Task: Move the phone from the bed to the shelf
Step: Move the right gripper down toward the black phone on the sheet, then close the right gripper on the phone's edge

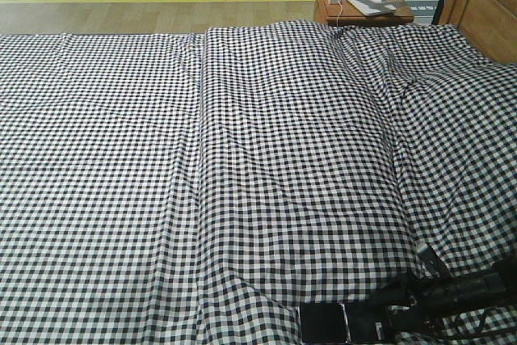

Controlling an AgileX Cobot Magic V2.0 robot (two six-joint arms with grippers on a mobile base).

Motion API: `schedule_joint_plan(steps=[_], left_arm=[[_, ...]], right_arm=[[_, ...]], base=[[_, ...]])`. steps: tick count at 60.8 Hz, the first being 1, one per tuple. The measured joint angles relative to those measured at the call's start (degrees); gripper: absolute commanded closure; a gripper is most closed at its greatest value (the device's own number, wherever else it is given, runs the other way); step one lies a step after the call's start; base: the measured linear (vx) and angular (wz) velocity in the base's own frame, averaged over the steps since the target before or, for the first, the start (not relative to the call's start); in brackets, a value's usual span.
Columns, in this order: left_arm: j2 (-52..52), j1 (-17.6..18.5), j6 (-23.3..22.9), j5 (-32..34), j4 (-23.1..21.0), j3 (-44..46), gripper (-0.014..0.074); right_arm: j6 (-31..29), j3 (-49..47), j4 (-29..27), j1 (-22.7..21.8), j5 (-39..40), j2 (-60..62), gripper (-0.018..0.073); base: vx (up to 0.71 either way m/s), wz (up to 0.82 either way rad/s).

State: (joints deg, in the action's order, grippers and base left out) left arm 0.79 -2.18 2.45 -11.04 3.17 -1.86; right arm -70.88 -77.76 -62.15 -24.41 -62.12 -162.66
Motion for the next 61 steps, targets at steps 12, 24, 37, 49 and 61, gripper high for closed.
schedule_joint_plan(steps=[12,24,37,49,61], left_arm=[[0.0,0.0,0.0,0.0,0.0,0.0,0.0596],[0.0,0.0,0.0,0.0,0.0,0.0,0.0596],[0.0,0.0,0.0,0.0,0.0,0.0,0.0596],[0.0,0.0,0.0,0.0,0.0,0.0,0.0596],[0.0,0.0,0.0,0.0,0.0,0.0,0.0596]], right_arm=[[-0.72,-0.05,-1.51,0.43,-0.83,-0.36,-0.0034],[-1.52,-0.77,-1.83,4.7,-0.83,-0.49,-0.0034],[-1.57,-2.02,-2.06,8.44,-0.83,-1.16,-0.0034],[-1.57,-2.02,-2.93,8.79,-0.83,-1.16,-0.0033],[-1.62,-2.02,-3.14,8.84,-0.83,-1.16,0.0032]], base=[[0.0,0.0],[0.0,0.0],[0.0,0.0],[0.0,0.0],[0.0,0.0]])
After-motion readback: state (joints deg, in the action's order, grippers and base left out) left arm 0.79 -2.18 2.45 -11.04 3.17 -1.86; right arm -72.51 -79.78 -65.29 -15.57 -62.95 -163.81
